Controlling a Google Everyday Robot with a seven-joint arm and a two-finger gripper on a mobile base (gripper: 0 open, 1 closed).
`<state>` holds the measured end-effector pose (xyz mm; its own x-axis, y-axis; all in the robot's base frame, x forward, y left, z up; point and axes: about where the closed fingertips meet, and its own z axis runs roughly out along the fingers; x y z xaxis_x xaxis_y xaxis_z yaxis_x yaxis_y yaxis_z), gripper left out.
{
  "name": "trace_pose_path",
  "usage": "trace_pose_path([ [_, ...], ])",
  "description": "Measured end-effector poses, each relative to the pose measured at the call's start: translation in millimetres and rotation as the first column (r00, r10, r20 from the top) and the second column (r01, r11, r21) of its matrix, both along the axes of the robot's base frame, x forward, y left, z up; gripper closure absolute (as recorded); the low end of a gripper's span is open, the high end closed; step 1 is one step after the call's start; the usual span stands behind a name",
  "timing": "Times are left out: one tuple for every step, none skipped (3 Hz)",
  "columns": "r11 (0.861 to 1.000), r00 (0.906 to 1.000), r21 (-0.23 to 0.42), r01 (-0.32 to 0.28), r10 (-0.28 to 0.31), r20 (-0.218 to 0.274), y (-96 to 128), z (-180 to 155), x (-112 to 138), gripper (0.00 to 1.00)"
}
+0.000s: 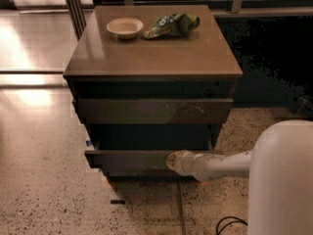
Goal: Close middle drawer
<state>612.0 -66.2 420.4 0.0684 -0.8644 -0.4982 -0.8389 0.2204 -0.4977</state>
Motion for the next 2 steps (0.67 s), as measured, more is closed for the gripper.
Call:
trace_pose_path([
  [1.000, 0.9963, -0.029, 0.007, -0.004, 0.086, 0.8, 2.9, 30.4, 1.00],
  [1.000, 0.9963, -0.029, 0.007, -0.004, 0.086, 0.8, 2.9, 30.4, 1.00],
])
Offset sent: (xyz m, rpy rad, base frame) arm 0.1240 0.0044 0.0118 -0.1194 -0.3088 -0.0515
